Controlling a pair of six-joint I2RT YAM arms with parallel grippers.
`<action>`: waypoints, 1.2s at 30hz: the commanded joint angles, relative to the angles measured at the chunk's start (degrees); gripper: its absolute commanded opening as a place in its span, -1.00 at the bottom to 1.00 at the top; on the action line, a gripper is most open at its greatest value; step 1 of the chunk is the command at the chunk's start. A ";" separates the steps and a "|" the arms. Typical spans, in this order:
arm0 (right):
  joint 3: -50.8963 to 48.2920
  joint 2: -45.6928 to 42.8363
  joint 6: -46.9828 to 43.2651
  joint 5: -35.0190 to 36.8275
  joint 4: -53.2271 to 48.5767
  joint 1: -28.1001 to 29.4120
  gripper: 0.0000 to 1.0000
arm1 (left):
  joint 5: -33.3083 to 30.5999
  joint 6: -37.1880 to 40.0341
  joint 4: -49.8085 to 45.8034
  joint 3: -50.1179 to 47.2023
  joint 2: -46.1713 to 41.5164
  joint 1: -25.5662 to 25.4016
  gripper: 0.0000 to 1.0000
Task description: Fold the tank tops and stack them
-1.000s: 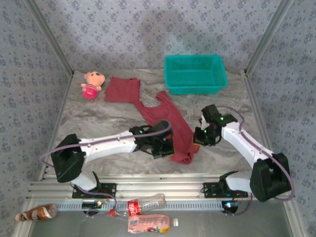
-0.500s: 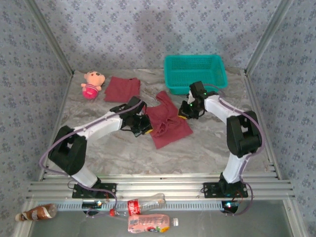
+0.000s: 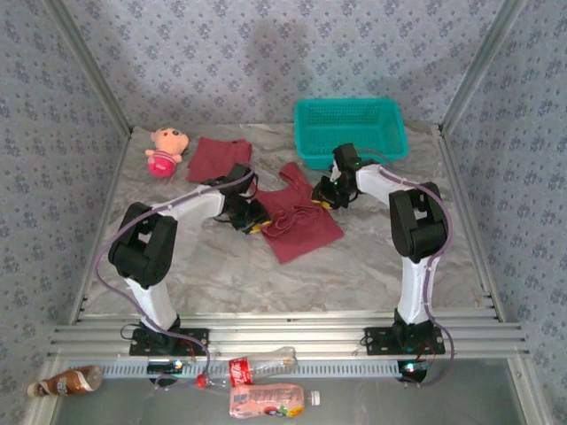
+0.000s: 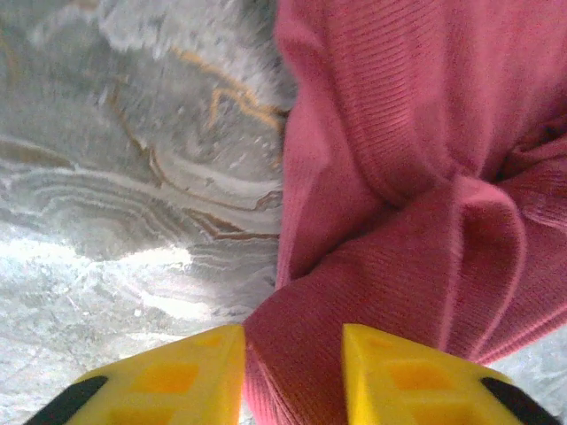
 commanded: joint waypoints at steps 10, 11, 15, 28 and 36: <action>-13.59 -17.07 -9.25 -0.95 -2.76 0.42 -0.21 | -11.04 10.16 -12.56 2.86 -8.05 -10.32 -0.06; -15.83 -17.58 -9.03 -1.20 -2.62 0.59 -0.25 | -10.85 10.89 -12.92 2.83 -7.59 -11.33 -0.07; -17.83 -15.03 -9.18 -3.49 -0.83 2.30 -0.27 | -11.29 13.04 -14.50 2.45 -3.18 -11.61 -0.09; -4.18 -3.29 -9.75 -2.21 0.72 4.11 -0.35 | -10.67 21.74 -12.70 13.70 7.57 -5.21 -0.27; -2.77 -0.95 -7.90 -1.45 6.87 3.97 -0.34 | -9.04 23.91 -11.40 16.59 11.11 -2.52 -0.51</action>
